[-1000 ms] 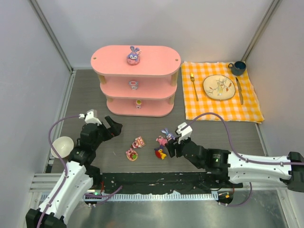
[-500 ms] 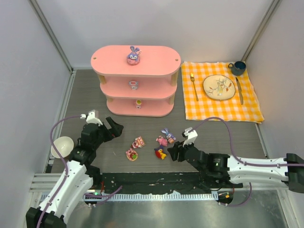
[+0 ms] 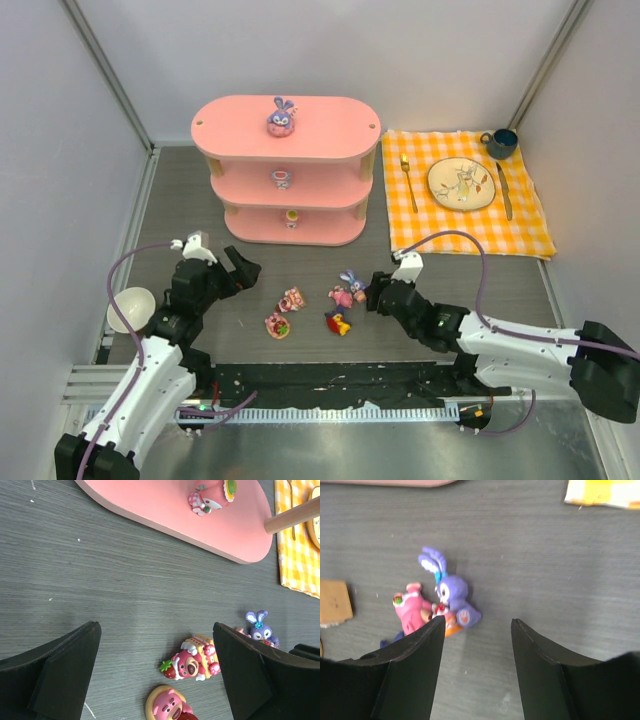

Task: Place and organize the plastic toys onto the shelf

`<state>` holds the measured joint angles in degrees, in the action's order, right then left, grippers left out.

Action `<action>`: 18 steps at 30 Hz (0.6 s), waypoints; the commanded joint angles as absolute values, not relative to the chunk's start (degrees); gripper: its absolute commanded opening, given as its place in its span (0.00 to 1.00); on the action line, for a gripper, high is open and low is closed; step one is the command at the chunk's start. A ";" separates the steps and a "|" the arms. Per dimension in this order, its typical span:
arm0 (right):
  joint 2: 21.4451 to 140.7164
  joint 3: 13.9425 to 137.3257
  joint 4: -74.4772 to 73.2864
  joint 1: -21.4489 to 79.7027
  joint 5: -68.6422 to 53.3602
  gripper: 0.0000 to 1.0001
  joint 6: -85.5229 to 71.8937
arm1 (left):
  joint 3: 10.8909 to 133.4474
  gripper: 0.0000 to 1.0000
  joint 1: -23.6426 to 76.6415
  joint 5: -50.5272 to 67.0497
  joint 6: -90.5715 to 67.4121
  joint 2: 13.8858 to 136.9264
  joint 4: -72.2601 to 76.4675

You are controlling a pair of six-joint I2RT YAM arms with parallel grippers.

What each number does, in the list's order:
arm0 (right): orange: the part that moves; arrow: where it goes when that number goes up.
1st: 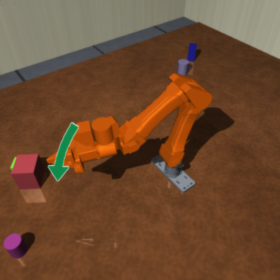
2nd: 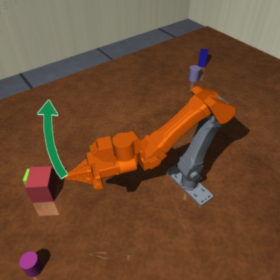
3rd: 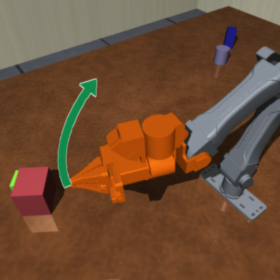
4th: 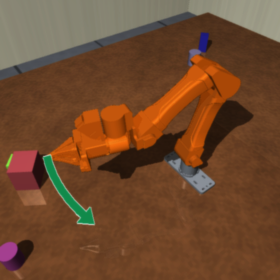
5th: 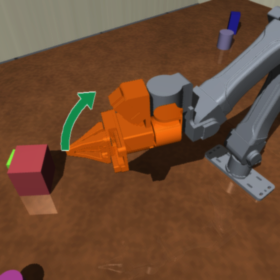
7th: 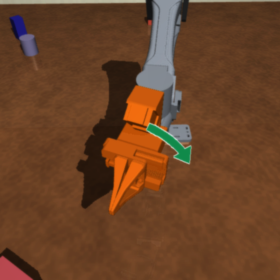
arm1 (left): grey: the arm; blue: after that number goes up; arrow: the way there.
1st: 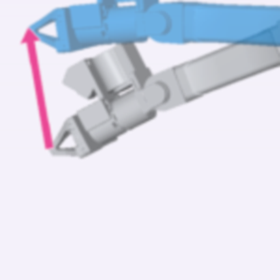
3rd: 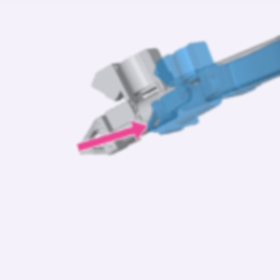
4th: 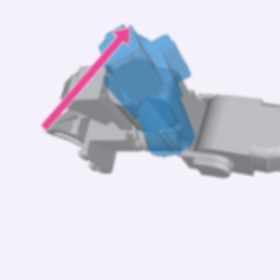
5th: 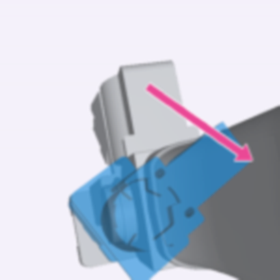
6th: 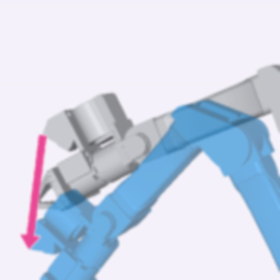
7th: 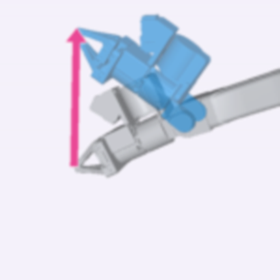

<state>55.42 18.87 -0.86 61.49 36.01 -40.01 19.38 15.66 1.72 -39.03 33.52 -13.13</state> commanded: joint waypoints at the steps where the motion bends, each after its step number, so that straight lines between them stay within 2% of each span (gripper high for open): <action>1: 54.50 23.90 1.32 54.60 27.61 0.62 -33.68 | 21.71 1.00 15.82 2.99 -38.94 33.14 -12.48; 7: 58.96 30.31 -3.15 45.81 9.36 0.63 -24.88 | 21.53 1.00 15.82 2.90 -39.02 32.87 -12.30; 18: 72.06 38.92 -10.28 40.88 -5.44 0.63 -16.97 | 21.44 1.00 15.82 2.72 -38.85 32.52 -12.48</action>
<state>69.10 34.65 -7.40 42.74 1.78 -21.37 19.49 15.66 1.78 -39.00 33.01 -13.15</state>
